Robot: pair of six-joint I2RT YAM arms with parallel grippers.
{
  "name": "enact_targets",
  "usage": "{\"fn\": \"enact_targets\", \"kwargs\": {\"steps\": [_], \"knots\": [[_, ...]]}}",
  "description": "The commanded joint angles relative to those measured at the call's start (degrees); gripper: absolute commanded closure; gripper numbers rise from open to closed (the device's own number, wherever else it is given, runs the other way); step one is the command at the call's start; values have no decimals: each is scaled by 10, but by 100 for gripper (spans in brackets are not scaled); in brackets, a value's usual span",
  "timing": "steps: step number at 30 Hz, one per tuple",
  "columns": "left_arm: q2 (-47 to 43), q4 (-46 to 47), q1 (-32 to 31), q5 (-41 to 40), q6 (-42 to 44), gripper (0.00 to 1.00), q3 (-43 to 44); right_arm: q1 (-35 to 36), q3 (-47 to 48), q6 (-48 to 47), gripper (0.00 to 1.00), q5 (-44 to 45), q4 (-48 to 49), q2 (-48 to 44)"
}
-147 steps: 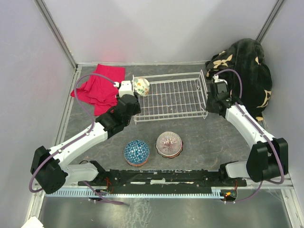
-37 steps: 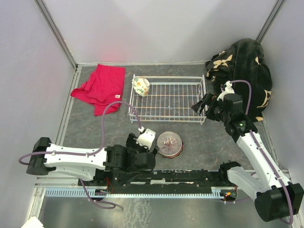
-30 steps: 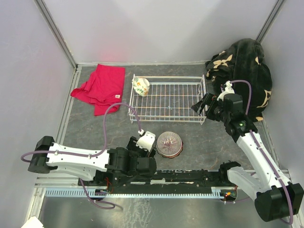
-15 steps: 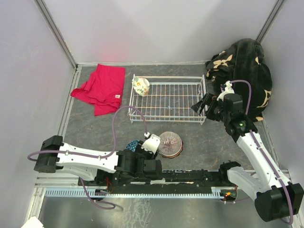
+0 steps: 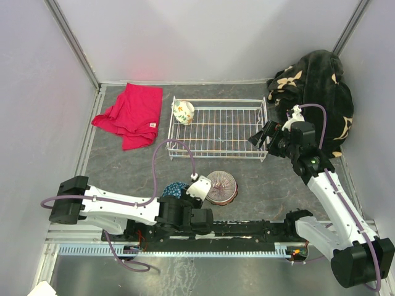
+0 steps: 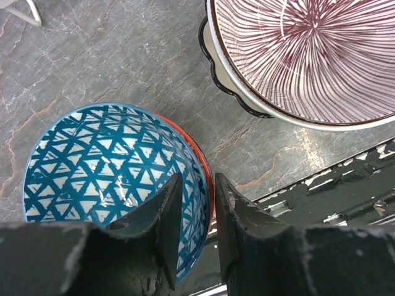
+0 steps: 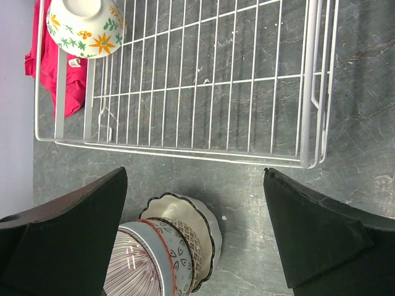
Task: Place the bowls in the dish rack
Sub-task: Pick up the bowl from the center of the board.
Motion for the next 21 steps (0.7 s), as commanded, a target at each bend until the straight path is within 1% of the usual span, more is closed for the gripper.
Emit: {"fn": "enact_targets", "kwargs": {"steps": [1, 8, 12, 18, 19, 21], "knots": [[-8, 8, -4, -17, -22, 67, 27, 1, 24, -3, 1, -1, 7, -3], [-6, 8, -4, -15, -15, 72, 42, 0, 22, -4, 1, -3, 9, 0], [-6, 8, -4, -16, -14, 79, 43, 1, 22, -3, 1, -5, 9, 0], [-10, -3, -5, -22, -23, 80, 40, 1, 22, -3, 1, -6, 11, 2], [-11, -4, -4, -23, -23, 84, 41, 1, 21, -3, 1, -6, 11, 2], [-17, -6, -5, -27, -24, 96, 42, 1, 21, -3, 1, -6, 12, 2]]}}
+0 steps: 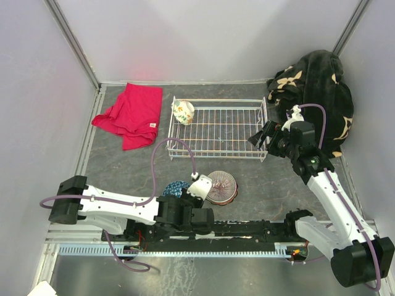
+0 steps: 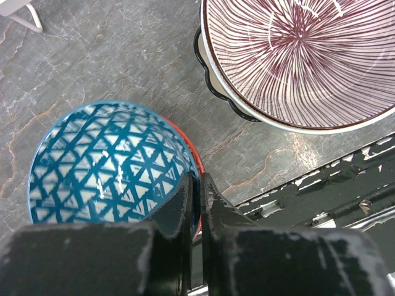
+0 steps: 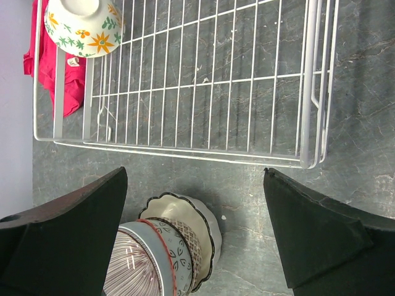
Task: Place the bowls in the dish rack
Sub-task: Pick up the bowl from the center of the board.
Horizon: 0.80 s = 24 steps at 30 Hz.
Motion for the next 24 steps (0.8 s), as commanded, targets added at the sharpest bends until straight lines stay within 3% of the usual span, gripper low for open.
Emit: {"fn": "enact_targets", "kwargs": {"steps": [1, 24], "knots": [[-20, 4, -5, -27, -21, 97, 24, 1, 21, -3, 1, -6, 12, 0], [-124, 22, -4, -65, 89, 97, 123, 0, 11, -3, 1, -11, 28, 0]]}}
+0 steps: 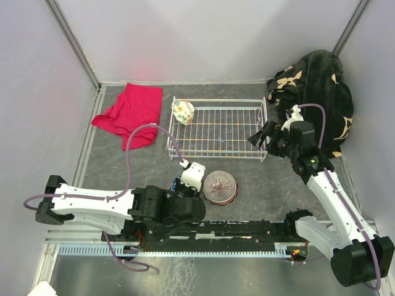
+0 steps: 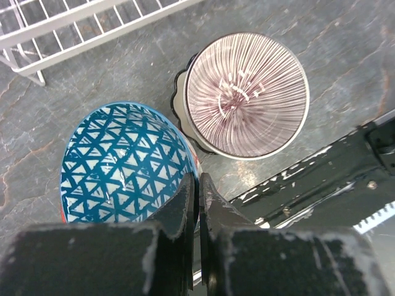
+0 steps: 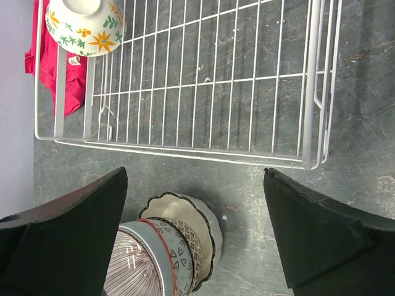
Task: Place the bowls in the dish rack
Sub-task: Pick up the bowl from the center of the board.
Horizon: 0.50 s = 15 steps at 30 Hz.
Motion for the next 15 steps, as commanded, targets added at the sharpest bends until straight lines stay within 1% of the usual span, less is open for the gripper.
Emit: {"fn": "enact_targets", "kwargs": {"steps": [1, 5, 7, 8, 10, 13, 14, 15], "knots": [[-39, 49, -2, -51, 72, 97, 57, 1, 10, -3, 1, -6, 27, -3], [-30, 114, 5, -62, 145, 97, 98, 1, 12, -15, 1, 7, 21, -5], [-14, 150, 25, -44, 186, 97, 122, 1, 14, -27, 1, 27, 10, -6], [-6, 170, 47, -22, 205, 97, 130, 1, 15, -32, 1, 43, 4, -7], [8, 228, 104, 51, 249, 97, 139, 0, 20, -43, 1, 78, -13, -5], [30, 288, 203, 169, 291, 97, 147, 1, 29, -54, 2, 117, -36, -2], [41, 305, 245, 204, 299, 97, 151, 1, 29, -56, 3, 125, -38, -3], [51, 317, 273, 234, 303, 97, 158, 1, 30, -57, 3, 134, -41, -4]]}}
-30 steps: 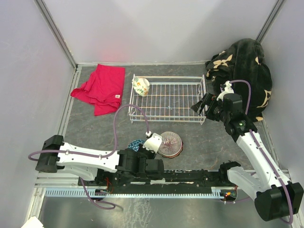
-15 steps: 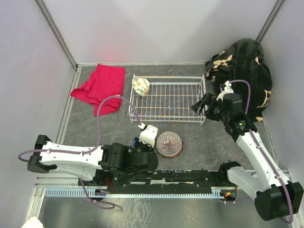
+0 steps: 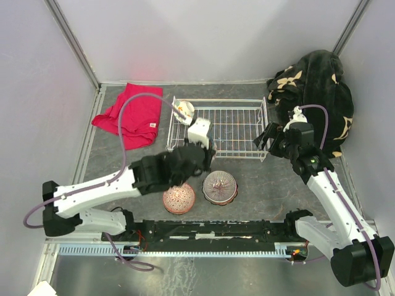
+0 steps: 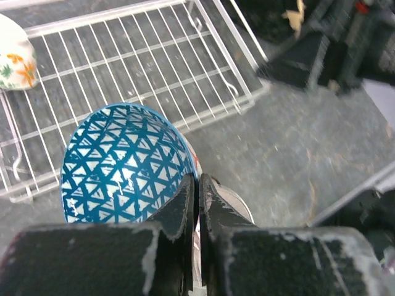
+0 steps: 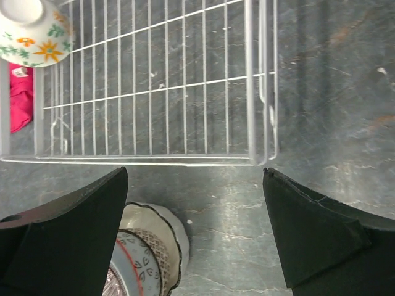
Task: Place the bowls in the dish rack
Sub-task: Pick up the bowl from the center of the board, then place the bowl in the dish rack.
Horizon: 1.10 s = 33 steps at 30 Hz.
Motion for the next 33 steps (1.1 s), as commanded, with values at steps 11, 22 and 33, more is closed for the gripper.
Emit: {"fn": "enact_targets", "kwargs": {"steps": [11, 22, 33], "knots": [[144, 347, 330, 475, 118, 97, 44, 1, 40, -41, 4, 145, -49, 8], [205, 609, 458, 627, 8, 97, -64, 1, 38, -51, 4, 194, -51, 22], [327, 747, 481, 616, -77, 97, -45, 1, 45, -54, 6, 207, -41, 73]]}}
